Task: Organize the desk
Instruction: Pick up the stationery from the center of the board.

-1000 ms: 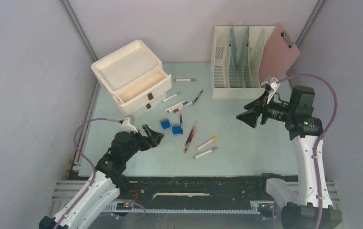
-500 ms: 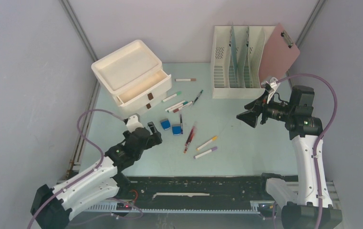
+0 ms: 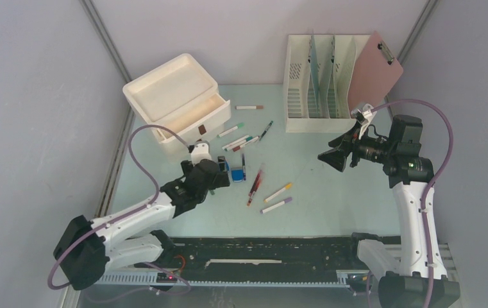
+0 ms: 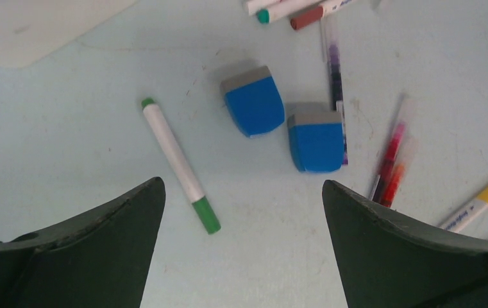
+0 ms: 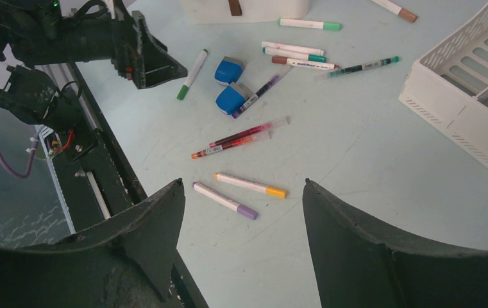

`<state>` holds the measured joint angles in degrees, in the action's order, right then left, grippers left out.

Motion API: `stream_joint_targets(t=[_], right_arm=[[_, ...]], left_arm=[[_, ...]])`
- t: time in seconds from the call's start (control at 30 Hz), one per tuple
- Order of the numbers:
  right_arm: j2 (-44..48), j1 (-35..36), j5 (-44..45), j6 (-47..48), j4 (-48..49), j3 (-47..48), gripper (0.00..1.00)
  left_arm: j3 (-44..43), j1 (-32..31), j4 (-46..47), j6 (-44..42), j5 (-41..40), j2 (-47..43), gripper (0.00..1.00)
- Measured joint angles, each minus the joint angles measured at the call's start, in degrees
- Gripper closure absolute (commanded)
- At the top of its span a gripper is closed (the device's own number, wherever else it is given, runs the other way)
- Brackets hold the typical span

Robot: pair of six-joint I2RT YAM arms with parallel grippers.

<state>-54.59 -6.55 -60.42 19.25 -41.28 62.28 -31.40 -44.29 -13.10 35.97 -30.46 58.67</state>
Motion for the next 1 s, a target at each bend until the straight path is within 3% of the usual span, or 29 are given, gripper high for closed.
stream_joint_targets(t=[0.1, 0.2, 0.3, 0.6, 1.0], right_arm=[[0.00, 0.15, 0.02, 0.02, 0.00, 0.00, 0.25], [0.00, 0.28, 0.07, 0.04, -0.02, 0.00, 0.25], [0.00, 0.28, 0.15, 0.13, 0.00, 0.00, 0.25], [0.00, 0.33, 0.17, 0.17, 0.00, 0.00, 0.25], [0.11, 0.33, 0.17, 0.17, 0.00, 0.00, 0.25]], left_arm=[[-3.32, -0.04, 1.07, 0.52, -2.91, 5.40, 0.03], [-7.08, -0.07, 1.18, 2.23, -6.19, 10.86, 0.29], [-10.60, -0.07, 1.16, 4.55, -9.11, 16.28, 0.35], [-16.55, -0.07, 1.03, 6.75, -10.99, 28.35, 0.34], [-17.25, 0.72, 2.71, 7.15, -10.95, 37.68, 0.32]])
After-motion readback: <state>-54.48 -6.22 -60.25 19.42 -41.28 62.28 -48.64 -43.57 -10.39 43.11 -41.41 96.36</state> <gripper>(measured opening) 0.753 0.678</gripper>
